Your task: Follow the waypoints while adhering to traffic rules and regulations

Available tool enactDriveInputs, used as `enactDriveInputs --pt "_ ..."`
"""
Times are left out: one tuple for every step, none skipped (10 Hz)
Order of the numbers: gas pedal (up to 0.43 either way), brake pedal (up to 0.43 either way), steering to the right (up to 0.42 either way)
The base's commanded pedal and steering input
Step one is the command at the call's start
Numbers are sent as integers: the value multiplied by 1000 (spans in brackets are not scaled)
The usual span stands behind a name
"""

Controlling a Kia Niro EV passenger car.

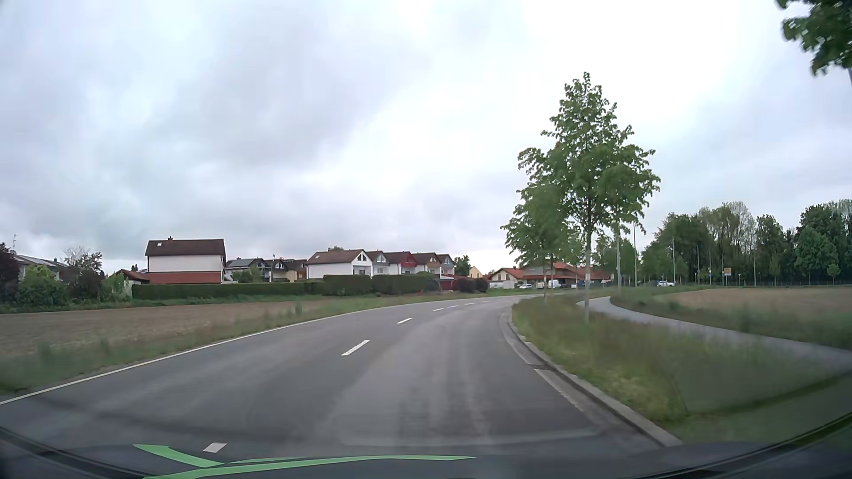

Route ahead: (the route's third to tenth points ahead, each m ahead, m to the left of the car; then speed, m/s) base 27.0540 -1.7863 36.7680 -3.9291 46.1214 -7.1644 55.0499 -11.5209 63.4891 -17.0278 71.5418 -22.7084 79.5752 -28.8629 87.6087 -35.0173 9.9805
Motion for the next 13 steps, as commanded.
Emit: enactDriveInputs --pt "110 0 3" --pt "110 0 5" --pt "110 0 10" --pt "110 0 16" --pt "110 0 21" --pt "110 0 26" --pt "110 0 27" --pt "110 0 28" --pt "110 0 28" --pt "110 0 30" --pt "110 0 35" --pt "98 0 39" --pt "98 0 40"
